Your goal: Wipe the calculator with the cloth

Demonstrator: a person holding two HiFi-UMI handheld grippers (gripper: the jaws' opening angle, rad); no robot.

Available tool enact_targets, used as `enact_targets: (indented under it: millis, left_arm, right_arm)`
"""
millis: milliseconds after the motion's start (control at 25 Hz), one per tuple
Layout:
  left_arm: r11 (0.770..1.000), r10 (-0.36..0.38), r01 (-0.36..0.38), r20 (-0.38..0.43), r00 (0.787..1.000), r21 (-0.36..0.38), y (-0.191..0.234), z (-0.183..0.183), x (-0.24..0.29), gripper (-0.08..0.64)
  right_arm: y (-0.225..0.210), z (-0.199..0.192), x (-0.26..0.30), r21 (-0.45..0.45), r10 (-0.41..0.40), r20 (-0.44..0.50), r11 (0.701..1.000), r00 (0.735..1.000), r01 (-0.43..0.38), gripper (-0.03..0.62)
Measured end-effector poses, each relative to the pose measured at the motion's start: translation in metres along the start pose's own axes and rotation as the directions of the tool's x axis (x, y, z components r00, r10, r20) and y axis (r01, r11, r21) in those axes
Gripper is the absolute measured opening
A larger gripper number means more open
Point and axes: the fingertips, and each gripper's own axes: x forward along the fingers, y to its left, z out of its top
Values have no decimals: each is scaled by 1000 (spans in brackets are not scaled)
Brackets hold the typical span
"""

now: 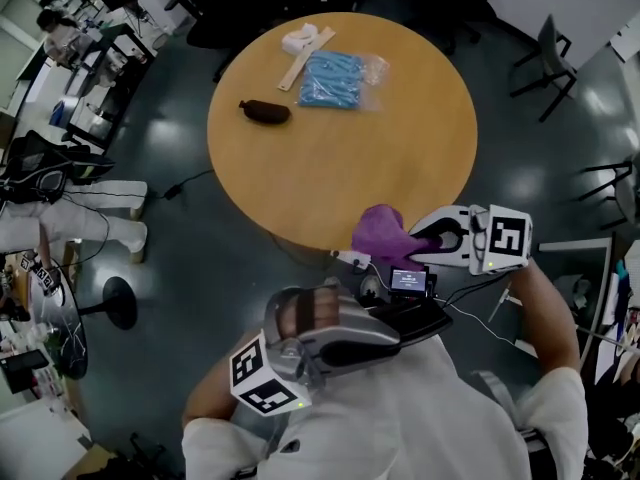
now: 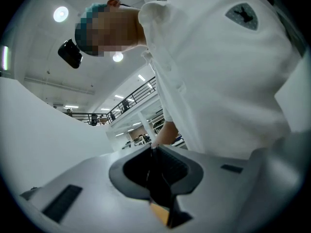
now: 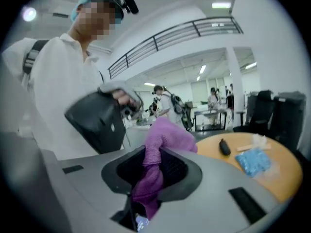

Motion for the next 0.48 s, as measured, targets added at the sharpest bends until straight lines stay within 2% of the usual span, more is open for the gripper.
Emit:
enact_targets:
  millis: [40, 80, 160, 320, 400, 480]
  left_arm:
    - [1000, -2, 2, -13, 1000, -1, -2, -5, 1, 49]
    - [1000, -3, 3, -24, 1000, -6, -3, -10, 1, 49]
    - [1000, 0, -1, -38, 999, -22, -3, -21, 0, 48]
    - [999, 12, -15, -44, 999, -52, 6, -34, -1, 48]
    - [999, 12, -13, -37, 999, -46, 8, -32, 1, 49]
    - [1000, 2, -3, -25, 1000, -30, 7, -26, 4, 49]
  right_arm:
    - [0, 34, -14, -22, -35, 75, 999, 997, 37, 87]
    - [6, 62, -24, -37, -54, 112, 998, 992, 58, 87]
    - [30, 91, -36, -79, -37, 73, 996, 997, 42, 87]
    - [73, 97, -28, -180, 78, -61, 980, 995, -88, 87]
    - [80, 88, -21, -199, 93, -109, 973, 990, -113, 87]
    - [78, 80, -15, -192, 98, -119, 974, 988, -120, 87]
